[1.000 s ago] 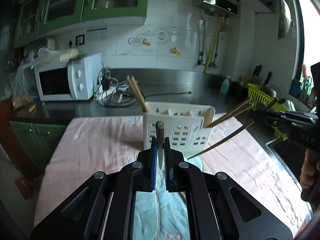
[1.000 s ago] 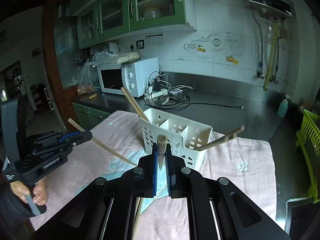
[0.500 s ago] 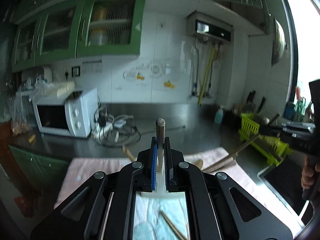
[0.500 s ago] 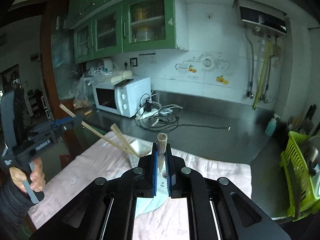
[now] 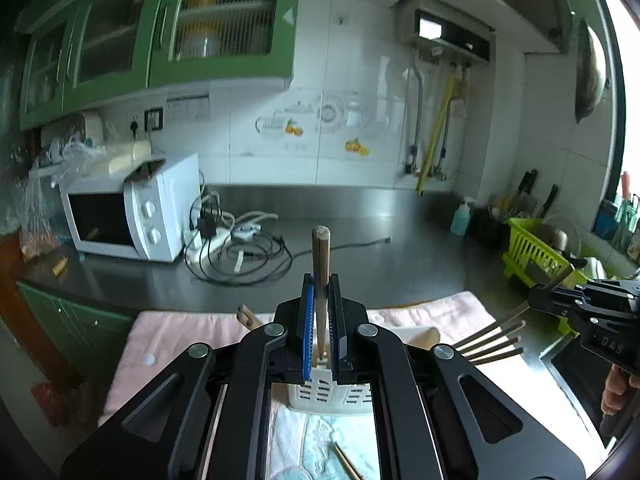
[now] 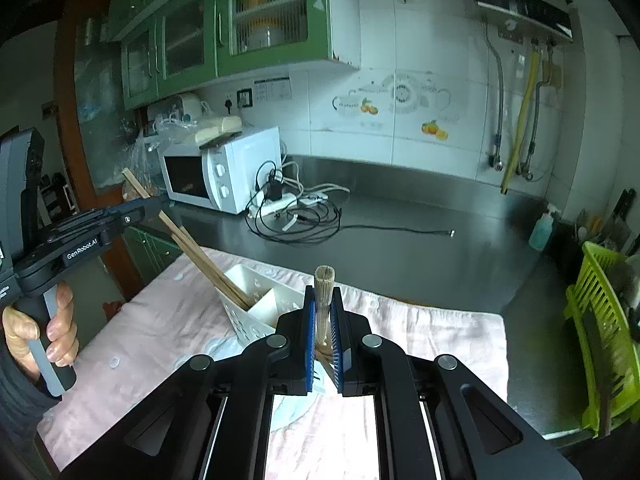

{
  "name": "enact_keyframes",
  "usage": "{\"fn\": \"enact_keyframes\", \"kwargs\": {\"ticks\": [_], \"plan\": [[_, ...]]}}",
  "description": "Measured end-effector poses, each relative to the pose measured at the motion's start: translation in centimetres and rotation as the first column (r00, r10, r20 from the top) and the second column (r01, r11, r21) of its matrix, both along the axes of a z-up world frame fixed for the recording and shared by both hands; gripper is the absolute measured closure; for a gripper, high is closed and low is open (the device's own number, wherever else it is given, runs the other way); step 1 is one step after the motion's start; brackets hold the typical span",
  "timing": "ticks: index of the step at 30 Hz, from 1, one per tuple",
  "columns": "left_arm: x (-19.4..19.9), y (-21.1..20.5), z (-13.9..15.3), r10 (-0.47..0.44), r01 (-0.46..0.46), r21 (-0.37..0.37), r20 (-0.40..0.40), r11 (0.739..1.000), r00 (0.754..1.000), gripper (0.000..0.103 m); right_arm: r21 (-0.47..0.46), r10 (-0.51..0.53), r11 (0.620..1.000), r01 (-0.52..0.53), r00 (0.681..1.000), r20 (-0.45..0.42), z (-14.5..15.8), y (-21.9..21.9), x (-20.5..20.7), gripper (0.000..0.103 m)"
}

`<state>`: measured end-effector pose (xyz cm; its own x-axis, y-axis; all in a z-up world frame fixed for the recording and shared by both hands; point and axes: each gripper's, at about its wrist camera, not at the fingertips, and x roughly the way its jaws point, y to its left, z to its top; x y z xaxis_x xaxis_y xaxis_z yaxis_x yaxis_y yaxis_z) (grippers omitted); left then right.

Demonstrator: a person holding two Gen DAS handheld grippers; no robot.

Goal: Organize utensils
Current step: 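Lower both grippers' chopsticks into the white holder and open both grippers, then move both open grippers back down to the last chopsticks on the towel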

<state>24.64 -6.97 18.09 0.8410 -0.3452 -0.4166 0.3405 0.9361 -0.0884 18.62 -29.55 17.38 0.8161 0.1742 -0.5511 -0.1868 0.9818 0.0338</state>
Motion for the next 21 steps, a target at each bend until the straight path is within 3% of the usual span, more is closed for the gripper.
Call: {"fn": "enact_keyframes", "kwargs": {"ticks": [11, 13, 18, 21], "plan": [[1.7, 0.2, -2.1, 0.003, -0.003, 0.000, -0.069, 1.000, 0.998, 0.095, 0.030, -0.004, 1.000, 0.004, 1.000, -0.002, -1.1, -0.1, 1.2, 0.092], [1.5, 0.2, -2.0, -0.004, 0.004, -0.006, -0.070, 1.000, 0.998, 0.093, 0.035, -0.008, 0.999, 0.008, 1.000, 0.005, -0.7, -0.2, 1.0, 0.083], [0.0, 0.3, -1.6, 0.011, -0.011, 0.001, -0.053, 1.000, 0.999, 0.071, 0.029, -0.011, 1.000, 0.010, 0.999, 0.036, 0.2, -0.2, -0.8, 0.081], [-1.7, 0.6, -1.4, 0.007, -0.007, 0.003, -0.036, 1.000, 0.999, 0.055, 0.020, -0.006, 1.000, 0.005, 0.998, 0.063, 0.4, 0.1, -3.1, 0.072]]}}
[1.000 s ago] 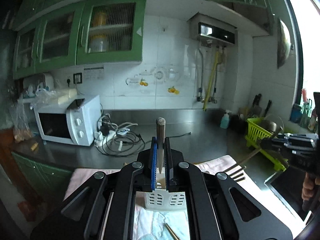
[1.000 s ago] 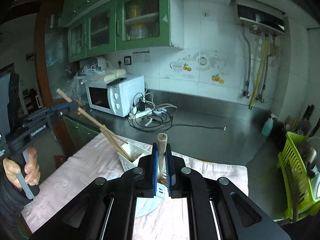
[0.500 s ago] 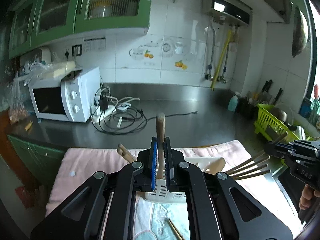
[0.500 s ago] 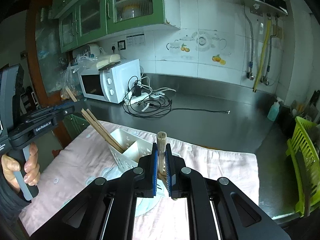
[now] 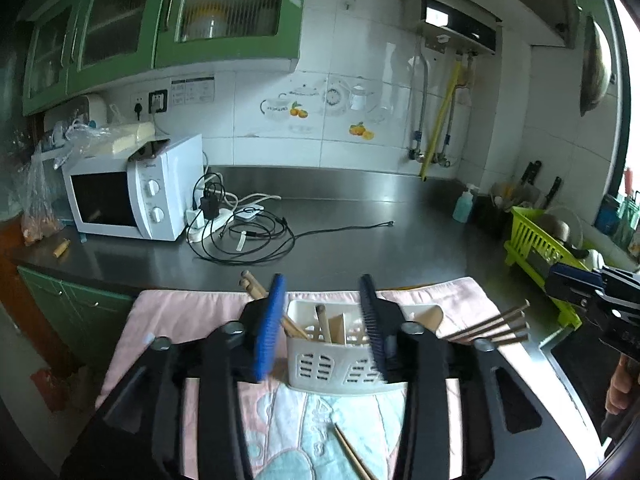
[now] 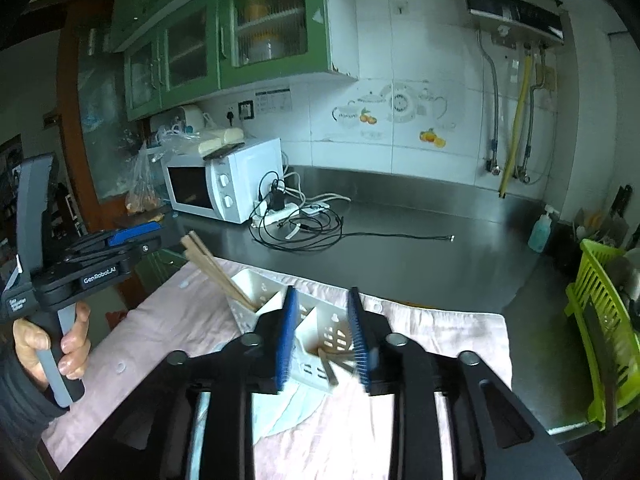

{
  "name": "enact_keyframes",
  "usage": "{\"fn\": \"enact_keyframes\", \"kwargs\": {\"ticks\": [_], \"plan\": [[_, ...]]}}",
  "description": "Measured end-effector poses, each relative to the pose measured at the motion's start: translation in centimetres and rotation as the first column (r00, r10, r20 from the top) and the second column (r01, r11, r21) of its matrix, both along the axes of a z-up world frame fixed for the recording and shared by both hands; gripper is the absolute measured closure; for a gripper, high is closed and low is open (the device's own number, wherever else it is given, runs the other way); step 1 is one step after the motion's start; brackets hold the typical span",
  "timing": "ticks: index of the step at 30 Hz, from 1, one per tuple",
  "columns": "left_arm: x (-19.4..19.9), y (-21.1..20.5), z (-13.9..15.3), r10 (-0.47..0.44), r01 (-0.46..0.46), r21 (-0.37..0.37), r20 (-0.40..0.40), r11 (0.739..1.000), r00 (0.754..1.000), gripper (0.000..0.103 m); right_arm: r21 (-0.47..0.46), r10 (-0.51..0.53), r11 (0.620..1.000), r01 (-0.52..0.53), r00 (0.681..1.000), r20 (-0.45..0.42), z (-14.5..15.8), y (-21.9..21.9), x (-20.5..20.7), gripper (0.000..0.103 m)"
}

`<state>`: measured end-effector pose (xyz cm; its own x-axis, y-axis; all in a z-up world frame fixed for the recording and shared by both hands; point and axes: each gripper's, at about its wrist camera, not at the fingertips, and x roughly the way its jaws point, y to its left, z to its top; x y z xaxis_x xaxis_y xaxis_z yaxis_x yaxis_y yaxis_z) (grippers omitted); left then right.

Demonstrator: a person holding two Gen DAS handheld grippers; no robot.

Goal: Organize utensils
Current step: 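Move both open grippers back down to the last chopsticks on the towel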

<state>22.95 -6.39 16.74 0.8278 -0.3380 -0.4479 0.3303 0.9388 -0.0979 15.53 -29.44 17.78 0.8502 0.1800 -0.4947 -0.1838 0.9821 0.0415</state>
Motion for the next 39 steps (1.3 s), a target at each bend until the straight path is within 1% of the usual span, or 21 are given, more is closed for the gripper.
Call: {"fn": "enact_keyframes", "kwargs": {"ticks": [1, 4, 8, 9, 11, 13, 16, 18, 20, 25, 26, 29, 33, 38, 39], "plan": [[-0.7, 0.2, 0.0, -0.001, 0.001, -0.001, 0.007, 1.000, 1.000, 0.047, -0.003, 0.002, 1.000, -0.002, 1.000, 0.007, 0.0, 0.1, -0.8, 0.072], [-3.3, 0.9, 0.0, 0.020, -0.021, 0.015, 0.035, 1.000, 0.999, 0.036, 0.000, 0.019, 1.000, -0.019, 1.000, 0.020, -0.7, 0.5, -3.5, 0.070], [-6.7, 1.7, -0.9, 0.023, -0.025, 0.037, 0.051, 0.999, 0.998, 0.020, 0.013, 0.056, 0.998, -0.056, 0.998, -0.001, -3.2, 1.6, -7.1, 0.068], [-7.5, 2.0, -1.3, 0.028, -0.031, 0.042, 0.053, 0.999, 0.998, 0.020, 0.016, 0.063, 0.998, -0.063, 0.998, -0.010, -4.0, 1.8, -7.8, 0.068], [-8.7, 2.5, -2.0, 0.031, -0.032, 0.042, 0.042, 0.999, 0.999, 0.015, 0.030, 0.079, 0.997, -0.078, 0.996, -0.032, -5.5, 2.4, -9.1, 0.068], [-10.0, 3.2, -3.1, 0.039, -0.040, 0.038, 0.024, 0.999, 0.999, 0.011, 0.039, 0.091, 0.995, -0.089, 0.994, -0.057, -7.3, 2.9, -10.2, 0.063], [-11.7, 4.2, -4.8, 0.053, -0.053, 0.028, 0.006, 0.998, 0.999, 0.006, 0.003, 0.093, 0.996, -0.093, 0.992, -0.087, -10.0, 3.8, -11.8, 0.061], [-12.5, 5.0, -6.0, 0.064, -0.064, 0.018, -0.015, 0.998, 0.998, 0.005, 0.012, 0.098, 0.995, -0.097, 0.989, -0.114, -12.0, 4.1, -12.6, 0.059], [-13.1, 5.8, -7.5, 0.078, -0.078, 0.013, -0.047, 0.997, 0.996, 0.005, 0.029, 0.109, 0.994, -0.106, 0.981, -0.160, -14.2, 4.4, -13.2, 0.059], [-14.1, 7.8, -10.5, 0.116, -0.120, -0.026, -0.135, 0.992, 0.984, 0.005, 0.008, 0.124, 0.992, -0.126, 0.962, -0.243, -18.3, 5.6, -13.9, 0.059], [-14.3, 8.0, -11.0, 0.127, -0.131, -0.024, -0.142, 0.991, 0.982, 0.005, -0.002, 0.129, 0.991, -0.134, 0.957, -0.260, -19.3, 6.1, -14.0, 0.059], [-14.9, 8.6, -12.3, 0.154, -0.159, -0.021, -0.156, 0.987, 0.976, 0.005, -0.012, 0.145, 0.988, -0.155, 0.946, -0.291, -21.1, 7.0, -14.1, 0.059], [-16.0, 9.2, -13.7, 0.187, -0.189, 0.004, -0.159, 0.982, 0.969, 0.005, -0.022, 0.152, 0.986, -0.167, 0.938, -0.312, -22.4, 7.8, -13.7, 0.059], [-17.1, 9.6, -14.3, 0.215, -0.216, 0.012, -0.152, 0.976, 0.965, 0.005, -0.010, 0.154, 0.986, -0.166, 0.930, -0.335, -23.4, 8.2, -12.9, 0.067], [-17.3, 9.7, -14.4, 0.219, -0.220, 0.012, -0.152, 0.976, 0.964, 0.005, -0.008, 0.155, 0.986, -0.168, 0.928, -0.338, -23.5, 8.3, -12.7, 0.070]]}}
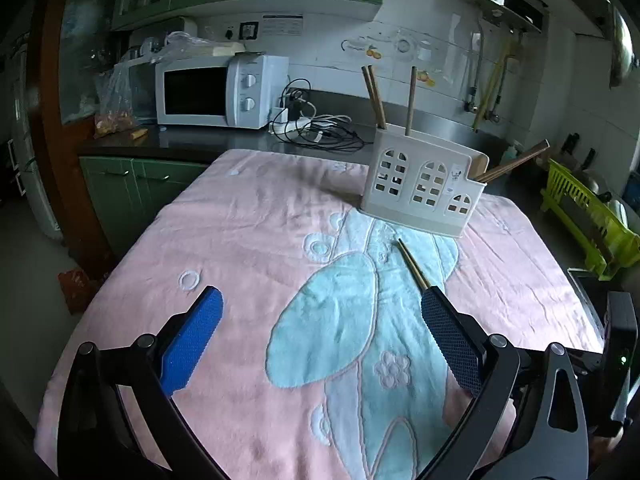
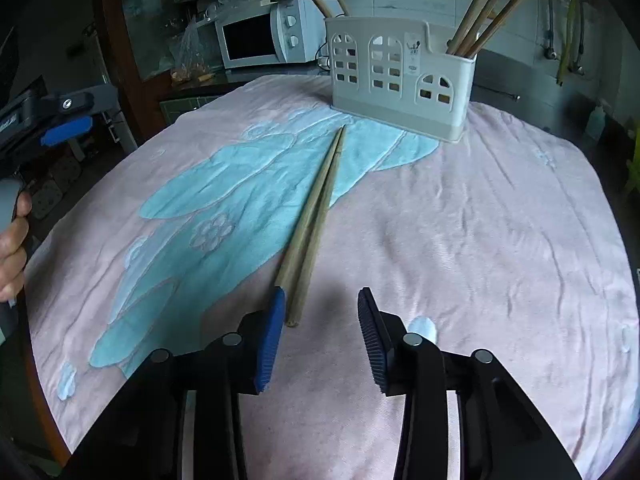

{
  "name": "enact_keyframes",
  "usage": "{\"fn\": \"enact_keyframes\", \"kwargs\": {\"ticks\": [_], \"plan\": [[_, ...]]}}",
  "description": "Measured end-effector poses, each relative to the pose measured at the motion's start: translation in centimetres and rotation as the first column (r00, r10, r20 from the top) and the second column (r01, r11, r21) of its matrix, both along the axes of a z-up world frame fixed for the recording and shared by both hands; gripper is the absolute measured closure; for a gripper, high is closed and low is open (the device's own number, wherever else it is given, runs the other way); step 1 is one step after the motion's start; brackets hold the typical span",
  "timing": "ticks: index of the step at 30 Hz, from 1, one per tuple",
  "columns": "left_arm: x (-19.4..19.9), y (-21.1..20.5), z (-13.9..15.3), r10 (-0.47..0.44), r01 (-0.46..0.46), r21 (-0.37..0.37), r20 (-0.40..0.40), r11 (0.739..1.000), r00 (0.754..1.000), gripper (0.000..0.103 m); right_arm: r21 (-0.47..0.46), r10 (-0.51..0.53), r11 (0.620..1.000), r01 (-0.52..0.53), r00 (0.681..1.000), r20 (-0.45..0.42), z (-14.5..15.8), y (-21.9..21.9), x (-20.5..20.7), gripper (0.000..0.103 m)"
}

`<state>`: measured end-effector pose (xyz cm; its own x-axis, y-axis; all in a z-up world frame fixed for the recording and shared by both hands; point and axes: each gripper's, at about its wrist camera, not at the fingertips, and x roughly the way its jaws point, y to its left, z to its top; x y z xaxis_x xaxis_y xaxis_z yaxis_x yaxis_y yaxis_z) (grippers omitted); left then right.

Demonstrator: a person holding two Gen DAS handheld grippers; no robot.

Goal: Organize utensils
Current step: 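Move both open grippers back down to the last chopsticks on the towel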

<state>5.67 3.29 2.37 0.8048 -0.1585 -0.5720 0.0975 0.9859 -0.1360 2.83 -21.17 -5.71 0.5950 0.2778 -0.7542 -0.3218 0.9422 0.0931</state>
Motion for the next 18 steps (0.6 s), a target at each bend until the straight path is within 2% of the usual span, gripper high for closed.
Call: {"fn": "enact_keyframes", "kwargs": {"ticks": [9, 18], "plan": [[-1.1, -0.1, -0.8, 0.006, -0.006, 0.037, 0.005, 0.999, 1.000, 0.005, -0.021, 0.009, 1.000, -0.009, 1.000, -0.009, -0.6, 1.4, 1.1, 0.086], [-1.5, 0.1, -1.8, 0.006, -0.005, 0.046, -0.018, 0.999, 1.000, 0.005, -0.015, -0.008, 1.000, 0.008, 1.000, -0.024, -1.0, 1.7, 2.6, 0.092]]}}
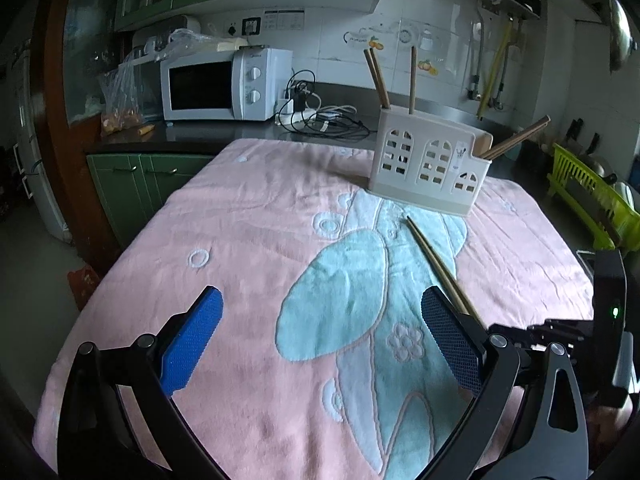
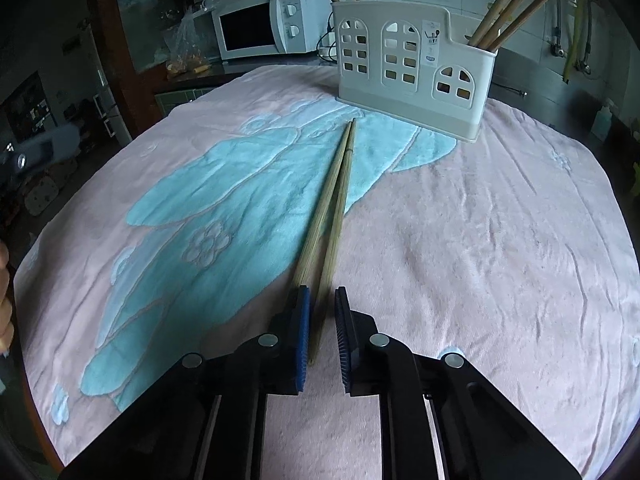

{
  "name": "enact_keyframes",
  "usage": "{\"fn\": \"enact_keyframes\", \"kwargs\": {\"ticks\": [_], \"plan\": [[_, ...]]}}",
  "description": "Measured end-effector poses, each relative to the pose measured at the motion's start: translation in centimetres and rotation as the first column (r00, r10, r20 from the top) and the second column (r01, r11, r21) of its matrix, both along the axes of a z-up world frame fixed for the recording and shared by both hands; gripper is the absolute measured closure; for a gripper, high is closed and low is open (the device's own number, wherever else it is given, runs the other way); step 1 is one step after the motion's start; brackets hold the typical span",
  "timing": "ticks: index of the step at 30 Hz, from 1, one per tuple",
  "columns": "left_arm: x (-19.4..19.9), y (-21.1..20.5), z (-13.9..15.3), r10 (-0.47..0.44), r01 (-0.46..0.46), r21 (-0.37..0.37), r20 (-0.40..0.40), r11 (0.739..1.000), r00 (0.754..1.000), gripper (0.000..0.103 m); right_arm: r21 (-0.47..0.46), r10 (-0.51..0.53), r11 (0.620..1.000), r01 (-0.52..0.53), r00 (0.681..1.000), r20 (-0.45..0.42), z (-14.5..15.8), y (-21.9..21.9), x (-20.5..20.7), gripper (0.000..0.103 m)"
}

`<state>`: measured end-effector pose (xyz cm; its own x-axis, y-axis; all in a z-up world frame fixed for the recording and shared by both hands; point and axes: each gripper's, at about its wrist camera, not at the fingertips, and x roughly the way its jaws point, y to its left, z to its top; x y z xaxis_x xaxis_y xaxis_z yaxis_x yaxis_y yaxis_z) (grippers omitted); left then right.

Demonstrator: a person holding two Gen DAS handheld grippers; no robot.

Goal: Organize utensils
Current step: 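Move both open grippers back down to the last chopsticks on the towel, then close the right gripper on a chopstick while the left gripper closes on another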

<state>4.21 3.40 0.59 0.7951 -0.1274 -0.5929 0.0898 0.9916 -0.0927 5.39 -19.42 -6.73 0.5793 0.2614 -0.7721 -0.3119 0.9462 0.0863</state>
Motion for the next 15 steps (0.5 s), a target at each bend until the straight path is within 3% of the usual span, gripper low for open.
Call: {"fn": "enact_keyframes", "kwargs": {"ticks": [6, 15], "plan": [[-0.1, -0.2, -0.5, -0.002, 0.002, 0.000, -0.013, 1.000, 1.000, 0.005, 0.014, -0.014, 1.000, 0.014, 1.000, -0.006, 0.0, -0.2, 0.6, 0.094], [-0.5, -3.5, -2.2, -0.091, 0.093, 0.030, -0.063, 0.995, 0.994, 0.005, 0.026, -0.063, 0.998, 0.063, 0.998, -0.008, 0.3, -2.2, 0.6, 0.096]]}}
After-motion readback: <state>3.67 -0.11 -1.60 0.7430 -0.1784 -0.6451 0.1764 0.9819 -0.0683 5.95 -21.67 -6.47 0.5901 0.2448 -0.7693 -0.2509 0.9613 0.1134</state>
